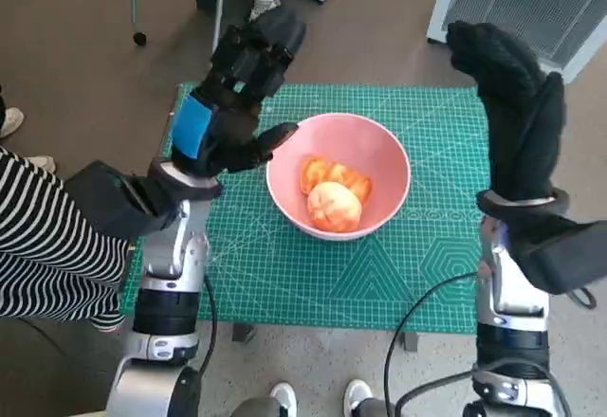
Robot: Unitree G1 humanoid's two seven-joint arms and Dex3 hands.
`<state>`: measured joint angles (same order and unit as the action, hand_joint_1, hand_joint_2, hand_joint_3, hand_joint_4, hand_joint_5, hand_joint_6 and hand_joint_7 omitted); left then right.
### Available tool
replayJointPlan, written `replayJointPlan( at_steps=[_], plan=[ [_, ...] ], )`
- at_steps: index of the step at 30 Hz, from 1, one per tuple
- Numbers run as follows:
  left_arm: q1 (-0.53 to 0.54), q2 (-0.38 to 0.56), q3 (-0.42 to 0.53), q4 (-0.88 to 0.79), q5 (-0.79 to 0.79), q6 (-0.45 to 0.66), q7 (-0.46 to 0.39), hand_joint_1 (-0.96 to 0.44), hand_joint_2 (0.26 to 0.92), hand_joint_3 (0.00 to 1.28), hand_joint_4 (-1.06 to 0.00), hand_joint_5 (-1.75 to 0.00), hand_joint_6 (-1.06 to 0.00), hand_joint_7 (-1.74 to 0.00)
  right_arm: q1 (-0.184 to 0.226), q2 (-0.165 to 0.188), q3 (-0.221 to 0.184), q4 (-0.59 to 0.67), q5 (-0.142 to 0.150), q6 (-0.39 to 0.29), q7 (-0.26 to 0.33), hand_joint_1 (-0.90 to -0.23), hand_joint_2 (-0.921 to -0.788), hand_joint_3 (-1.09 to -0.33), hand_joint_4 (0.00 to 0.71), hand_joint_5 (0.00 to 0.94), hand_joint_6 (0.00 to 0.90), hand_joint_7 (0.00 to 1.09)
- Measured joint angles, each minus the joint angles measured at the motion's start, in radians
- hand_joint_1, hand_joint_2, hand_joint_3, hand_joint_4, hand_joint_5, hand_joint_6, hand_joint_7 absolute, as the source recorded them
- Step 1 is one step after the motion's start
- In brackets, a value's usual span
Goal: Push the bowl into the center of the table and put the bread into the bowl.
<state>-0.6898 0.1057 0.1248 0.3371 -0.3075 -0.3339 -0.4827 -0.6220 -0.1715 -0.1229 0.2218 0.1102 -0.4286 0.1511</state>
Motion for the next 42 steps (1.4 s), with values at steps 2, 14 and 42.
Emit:
replayJointPlan(
  at_steps=[2,14,42],
  plan=[
    [0.0,0.0,0.0,0.007,0.0,-0.016,-0.002,-0.65,0.921,0.37,-0.12,-0.04,0.0,-0.59,-0.002,0.002,0.004,0.006,0.0,0.001,-0.003,-0.825,-0.921,-0.771,0.221,0.0,0.061,0.56],
    [-0.001,0.003,0.001,0.034,-0.004,-0.042,-0.016,-0.64,0.921,0.36,-0.09,-0.03,0.0,-0.54,-0.012,0.007,0.01,0.012,0.002,0.018,-0.004,-0.824,-0.921,-0.769,0.22,0.0,0.066,0.55],
    [-0.005,0.002,-0.001,0.016,-0.015,-0.017,-0.003,-0.66,0.921,0.35,-0.11,-0.05,0.0,-0.55,-0.009,-0.005,0.006,-0.014,0.004,0.043,-0.004,-0.813,-0.921,-0.769,0.219,0.0,0.075,0.54]
  ],
)
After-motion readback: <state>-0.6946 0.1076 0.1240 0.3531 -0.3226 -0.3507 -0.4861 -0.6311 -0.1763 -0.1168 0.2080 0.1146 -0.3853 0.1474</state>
